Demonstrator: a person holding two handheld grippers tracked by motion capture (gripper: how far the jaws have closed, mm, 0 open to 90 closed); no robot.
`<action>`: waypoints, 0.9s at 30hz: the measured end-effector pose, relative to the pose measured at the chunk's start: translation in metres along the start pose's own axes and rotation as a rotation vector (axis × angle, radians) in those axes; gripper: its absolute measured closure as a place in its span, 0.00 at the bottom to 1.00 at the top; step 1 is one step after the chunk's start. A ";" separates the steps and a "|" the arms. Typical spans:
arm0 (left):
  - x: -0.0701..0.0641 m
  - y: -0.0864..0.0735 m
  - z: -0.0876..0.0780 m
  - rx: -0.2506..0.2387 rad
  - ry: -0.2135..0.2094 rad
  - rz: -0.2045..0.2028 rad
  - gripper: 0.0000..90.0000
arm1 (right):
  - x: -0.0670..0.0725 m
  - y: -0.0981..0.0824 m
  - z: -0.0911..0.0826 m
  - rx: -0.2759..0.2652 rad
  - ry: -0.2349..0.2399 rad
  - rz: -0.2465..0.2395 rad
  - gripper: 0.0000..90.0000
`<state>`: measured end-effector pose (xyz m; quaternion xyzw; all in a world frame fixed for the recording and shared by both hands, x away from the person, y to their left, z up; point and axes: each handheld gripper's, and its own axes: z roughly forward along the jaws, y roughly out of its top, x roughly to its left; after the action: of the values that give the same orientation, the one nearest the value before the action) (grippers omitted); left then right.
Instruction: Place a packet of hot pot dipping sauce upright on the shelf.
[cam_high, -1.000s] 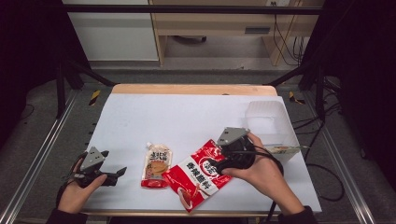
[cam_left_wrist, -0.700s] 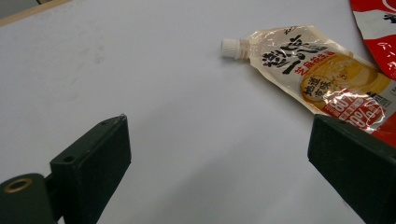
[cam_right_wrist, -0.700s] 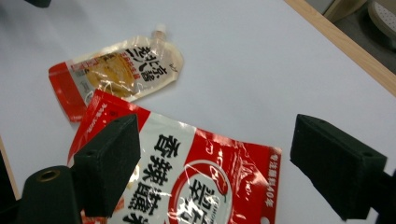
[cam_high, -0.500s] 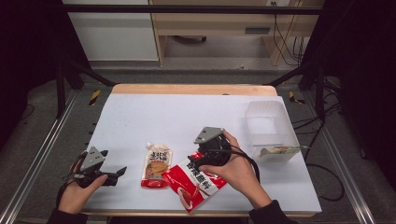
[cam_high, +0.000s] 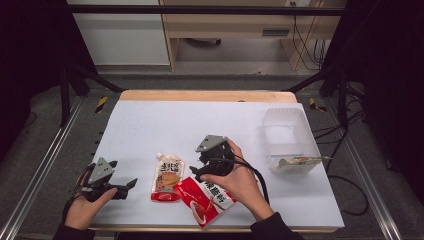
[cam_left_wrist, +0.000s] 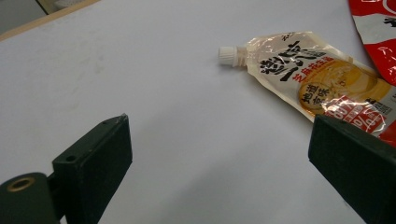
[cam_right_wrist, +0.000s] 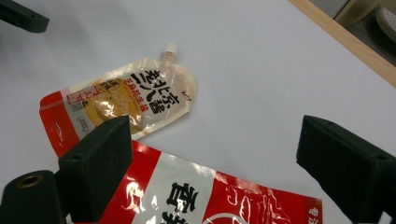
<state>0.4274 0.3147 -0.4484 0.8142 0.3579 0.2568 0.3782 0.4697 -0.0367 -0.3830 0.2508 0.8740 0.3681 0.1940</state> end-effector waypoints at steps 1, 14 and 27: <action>-0.001 0.000 0.001 -0.003 -0.003 -0.003 0.07 | 0.000 0.001 0.002 -0.001 0.001 -0.001 0.12; -0.005 0.001 0.004 0.014 -0.017 0.020 0.07 | -0.002 0.002 0.047 0.049 0.062 0.075 0.49; -0.007 0.002 0.004 0.027 -0.024 0.040 0.07 | 0.004 0.007 0.102 0.098 0.128 0.102 0.64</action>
<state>0.4265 0.3064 -0.4508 0.8293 0.3403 0.2497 0.3662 0.5213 0.0252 -0.4451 0.2800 0.8878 0.3494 0.1062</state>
